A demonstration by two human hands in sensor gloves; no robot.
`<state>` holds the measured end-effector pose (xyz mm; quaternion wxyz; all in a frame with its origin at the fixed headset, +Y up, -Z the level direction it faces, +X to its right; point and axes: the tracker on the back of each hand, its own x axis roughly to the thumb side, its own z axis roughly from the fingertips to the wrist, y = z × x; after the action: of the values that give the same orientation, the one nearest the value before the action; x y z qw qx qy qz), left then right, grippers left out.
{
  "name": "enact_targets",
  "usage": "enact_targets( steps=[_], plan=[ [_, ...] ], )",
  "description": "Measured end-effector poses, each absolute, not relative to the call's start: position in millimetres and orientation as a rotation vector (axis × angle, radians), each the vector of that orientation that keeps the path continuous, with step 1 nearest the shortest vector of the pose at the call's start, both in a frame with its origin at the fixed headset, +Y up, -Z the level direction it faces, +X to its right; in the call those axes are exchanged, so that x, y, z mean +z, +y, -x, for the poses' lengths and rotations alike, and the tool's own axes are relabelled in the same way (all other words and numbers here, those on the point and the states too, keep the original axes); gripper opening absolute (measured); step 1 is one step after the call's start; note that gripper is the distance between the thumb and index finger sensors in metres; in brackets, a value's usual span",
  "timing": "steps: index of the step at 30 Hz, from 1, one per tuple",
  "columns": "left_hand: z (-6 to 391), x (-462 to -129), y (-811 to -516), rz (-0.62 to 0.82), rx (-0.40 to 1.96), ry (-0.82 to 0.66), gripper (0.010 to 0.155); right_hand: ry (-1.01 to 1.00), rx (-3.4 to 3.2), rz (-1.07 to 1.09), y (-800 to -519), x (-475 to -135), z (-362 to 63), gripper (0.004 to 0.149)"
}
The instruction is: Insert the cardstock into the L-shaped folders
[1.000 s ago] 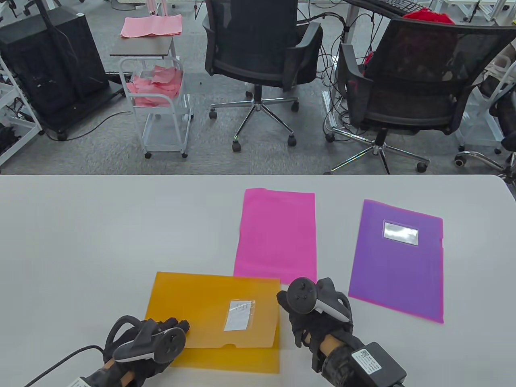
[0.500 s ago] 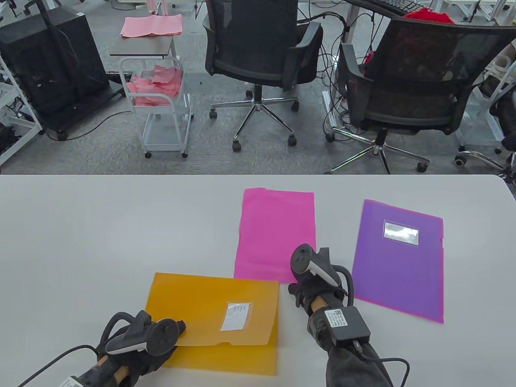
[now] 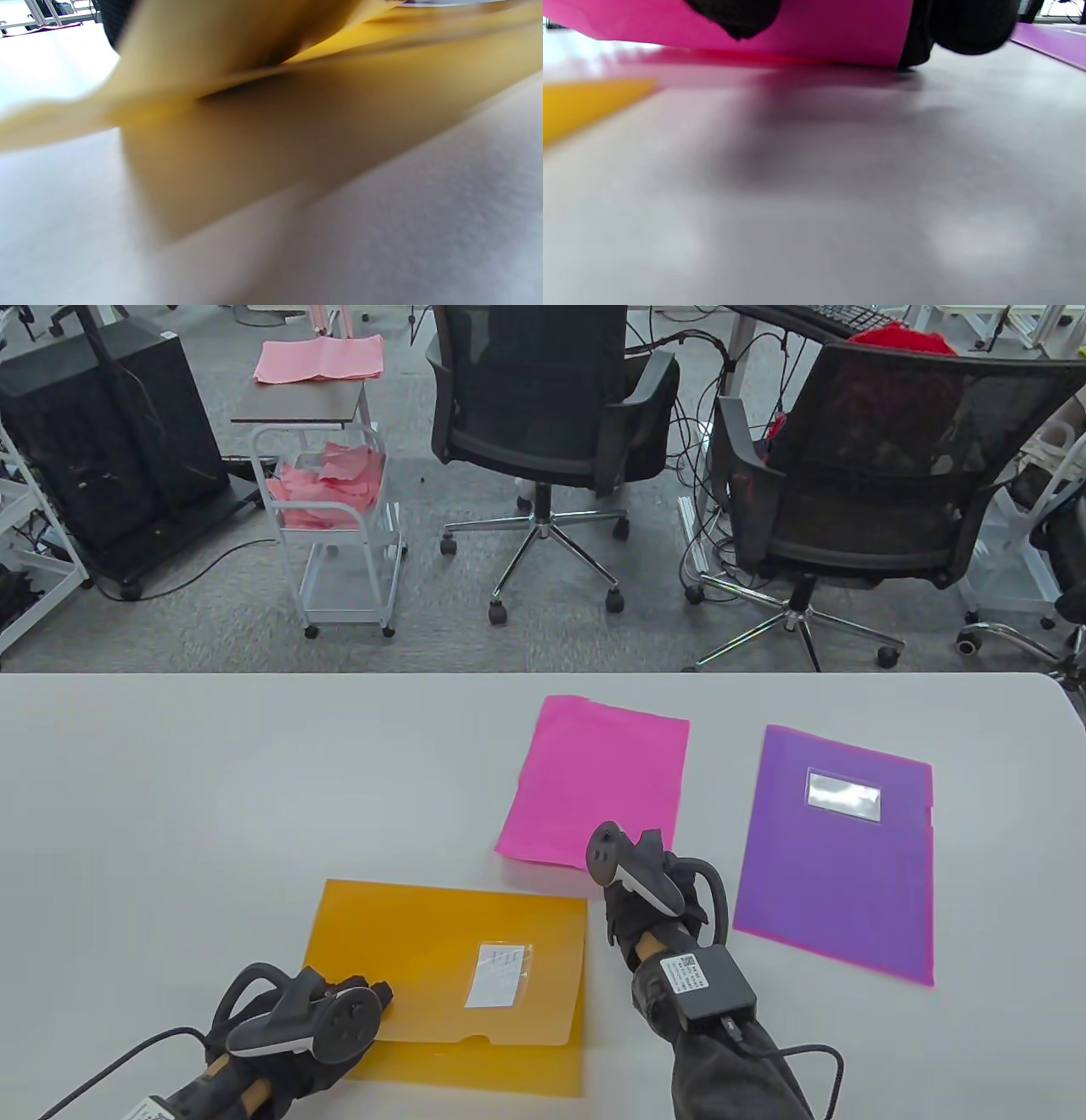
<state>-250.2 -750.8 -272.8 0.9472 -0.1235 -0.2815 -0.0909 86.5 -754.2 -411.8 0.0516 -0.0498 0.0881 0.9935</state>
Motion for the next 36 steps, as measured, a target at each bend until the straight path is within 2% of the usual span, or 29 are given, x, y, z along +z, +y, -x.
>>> enact_targets(
  steps=[5, 10, 15, 19, 25, 30, 36],
  plan=[
    [250, -273, -751, 0.219, -0.189, -0.57, 0.057, -0.034, 2.76, 0.191, -724, -401, -101, 0.046],
    [251, -272, -751, 0.146, -0.2, -0.54, 0.057, -0.34, 2.49, 0.031, -674, -372, -123, 0.046],
    [253, -272, -748, 0.062, -0.213, -0.482, 0.057, -0.48, 2.409, 0.027, -645, -345, -158, 0.049],
    [255, -272, -746, 0.012, -0.241, -0.427, 0.057, -0.424, 2.21, 0.164, -653, -334, -196, 0.05],
    [260, -273, -743, -0.033, -0.259, -0.355, 0.056, -0.321, 1.897, 0.364, -689, -325, -239, 0.05],
    [265, -276, -742, -0.047, -0.249, -0.304, 0.056, -0.27, 1.857, 0.433, -682, -320, -258, 0.05],
    [271, -278, -739, -0.069, -0.237, -0.241, 0.056, -0.021, 1.841, 0.432, -687, -321, -265, 0.05]
  ],
)
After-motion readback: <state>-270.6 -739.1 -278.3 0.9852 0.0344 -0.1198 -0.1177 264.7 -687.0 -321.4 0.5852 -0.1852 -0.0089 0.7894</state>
